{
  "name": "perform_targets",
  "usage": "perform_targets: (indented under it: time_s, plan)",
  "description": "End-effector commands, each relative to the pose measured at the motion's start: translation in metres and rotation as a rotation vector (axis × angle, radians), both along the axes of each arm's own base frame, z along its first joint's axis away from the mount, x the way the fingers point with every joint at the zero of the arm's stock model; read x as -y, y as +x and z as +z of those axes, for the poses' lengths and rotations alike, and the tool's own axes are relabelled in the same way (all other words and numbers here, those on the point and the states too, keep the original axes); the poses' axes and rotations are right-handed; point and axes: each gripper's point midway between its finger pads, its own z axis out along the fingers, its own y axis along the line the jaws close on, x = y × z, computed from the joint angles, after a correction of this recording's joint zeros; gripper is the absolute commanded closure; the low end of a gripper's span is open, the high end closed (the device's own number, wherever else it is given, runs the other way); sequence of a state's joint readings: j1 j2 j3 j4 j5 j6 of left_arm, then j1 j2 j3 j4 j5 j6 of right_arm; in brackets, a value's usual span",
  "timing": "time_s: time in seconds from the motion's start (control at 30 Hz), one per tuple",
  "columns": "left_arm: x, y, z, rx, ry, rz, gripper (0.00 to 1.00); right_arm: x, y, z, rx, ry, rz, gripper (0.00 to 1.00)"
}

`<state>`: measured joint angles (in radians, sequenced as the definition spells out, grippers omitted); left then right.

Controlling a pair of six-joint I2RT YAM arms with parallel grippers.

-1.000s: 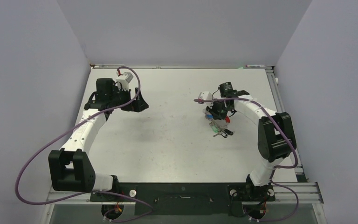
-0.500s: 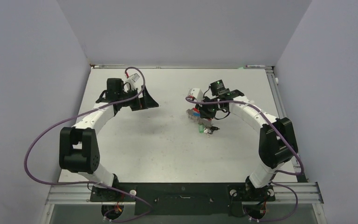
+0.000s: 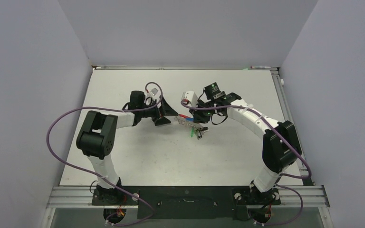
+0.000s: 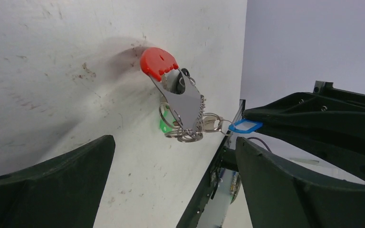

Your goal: Remove the keys from the keyring

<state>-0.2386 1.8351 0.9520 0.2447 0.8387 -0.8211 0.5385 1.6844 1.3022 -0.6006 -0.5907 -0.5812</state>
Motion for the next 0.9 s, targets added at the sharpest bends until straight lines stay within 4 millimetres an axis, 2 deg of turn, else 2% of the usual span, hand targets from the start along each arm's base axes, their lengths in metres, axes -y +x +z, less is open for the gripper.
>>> perform_targets:
  time_s: [0.0, 0.07, 0.27, 0.5, 0.63, 0.73, 0.77, 0.83, 0.87]
  plan:
    - [0.021, -0.007, -0.004, -0.031, -0.090, -0.037, 0.04, -0.024, 0.004, 0.043, 0.084, 0.111, 0.018, 0.95]
    - [0.027, -0.012, -0.009, -0.048, -0.109, -0.049, 0.01, -0.029, 0.000, 0.044, 0.086, 0.116, 0.027, 0.95]
    - [0.044, -0.028, -0.018, -0.070, -0.108, -0.093, 0.25, -0.041, -0.012, 0.045, 0.079, 0.125, 0.052, 0.95]
    - [0.047, -0.034, -0.026, -0.095, -0.129, -0.113, 0.51, -0.048, -0.020, 0.038, 0.061, 0.114, 0.073, 0.95]
    - [0.046, -0.033, -0.024, -0.083, -0.137, -0.113, 0.66, -0.050, -0.027, 0.037, 0.041, 0.116, 0.087, 0.95]
    - [0.045, -0.030, -0.010, -0.023, -0.159, -0.122, 0.85, -0.051, -0.038, 0.034, -0.004, 0.136, 0.117, 0.95]
    - [0.046, -0.030, -0.004, 0.000, -0.164, -0.131, 0.90, -0.051, -0.041, 0.032, -0.021, 0.140, 0.122, 0.92]
    - [0.046, -0.031, 0.010, 0.061, -0.169, -0.165, 1.00, -0.047, -0.043, 0.035, -0.050, 0.158, 0.127, 0.77]
    - [0.046, -0.032, 0.017, 0.091, -0.163, -0.180, 1.00, -0.043, -0.042, 0.040, -0.072, 0.173, 0.125, 0.67]
